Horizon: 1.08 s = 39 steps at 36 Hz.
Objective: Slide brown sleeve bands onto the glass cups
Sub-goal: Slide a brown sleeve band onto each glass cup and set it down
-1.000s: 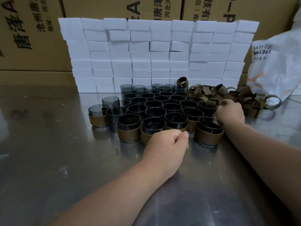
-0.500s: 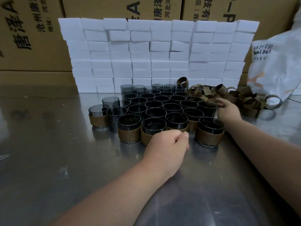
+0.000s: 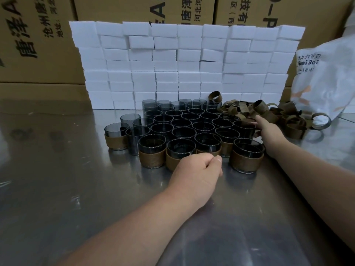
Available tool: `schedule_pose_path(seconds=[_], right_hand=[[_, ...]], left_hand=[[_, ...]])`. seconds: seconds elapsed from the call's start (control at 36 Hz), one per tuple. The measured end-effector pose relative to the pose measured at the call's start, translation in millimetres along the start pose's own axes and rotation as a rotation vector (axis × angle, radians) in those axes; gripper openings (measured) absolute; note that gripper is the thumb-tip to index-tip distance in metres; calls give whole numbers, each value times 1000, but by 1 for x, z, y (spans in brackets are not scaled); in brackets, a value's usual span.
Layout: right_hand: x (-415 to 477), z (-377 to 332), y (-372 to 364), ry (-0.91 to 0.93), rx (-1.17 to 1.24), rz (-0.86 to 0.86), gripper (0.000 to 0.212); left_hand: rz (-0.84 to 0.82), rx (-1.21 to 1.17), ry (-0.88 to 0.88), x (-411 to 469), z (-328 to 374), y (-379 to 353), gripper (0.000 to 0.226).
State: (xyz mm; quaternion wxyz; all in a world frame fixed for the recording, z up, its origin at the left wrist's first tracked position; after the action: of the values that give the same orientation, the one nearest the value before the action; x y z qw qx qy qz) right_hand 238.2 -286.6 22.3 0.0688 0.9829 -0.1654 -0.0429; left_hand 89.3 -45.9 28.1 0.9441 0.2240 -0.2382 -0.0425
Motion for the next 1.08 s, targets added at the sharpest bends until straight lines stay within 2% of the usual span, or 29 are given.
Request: schedule_pose_path(seconds=[0.14, 0.28, 0.42, 0.53, 0.69, 0.89, 1.0, 1.08], right_hand=[[-6, -7, 5, 87, 10, 40, 17], [-14, -19, 10, 206, -121, 133, 29], [-17, -15, 13, 171, -233, 205, 42], [-26, -11, 27, 158, -233, 322, 35], [-38, 1, 42, 83, -200, 407, 18], [-60, 3, 46, 85, -358, 440, 8], [-68, 5, 45, 102, -489, 441, 3], [-73, 4, 53, 146, -435, 493, 10]], left_hand=[[0, 3, 2, 0, 0, 0, 38], [-12, -1, -2, 0, -2, -1, 36], [-9, 1, -1, 2, -6, -2, 36], [-1, 1, -2, 3, -7, -1, 38], [3, 5, -17, 4, -6, -1, 33], [-4, 30, -25, 3, -2, 1, 35], [9, 32, -22, 2, -1, 4, 40], [1, 34, -21, 1, 1, 4, 40]])
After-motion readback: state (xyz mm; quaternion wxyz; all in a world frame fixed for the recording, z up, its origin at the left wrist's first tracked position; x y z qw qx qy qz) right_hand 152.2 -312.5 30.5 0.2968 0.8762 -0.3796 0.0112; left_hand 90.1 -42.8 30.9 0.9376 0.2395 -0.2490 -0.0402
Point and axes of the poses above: each hand's wrist, its own x-axis towards the middle knuckle, its own y-axis out of the back of the hand, z = x × y, the point moved 10 cm from there along x, towards the middle knuckle, and after that the axes turned 10 degrees about -y, right-handed, at the moved point
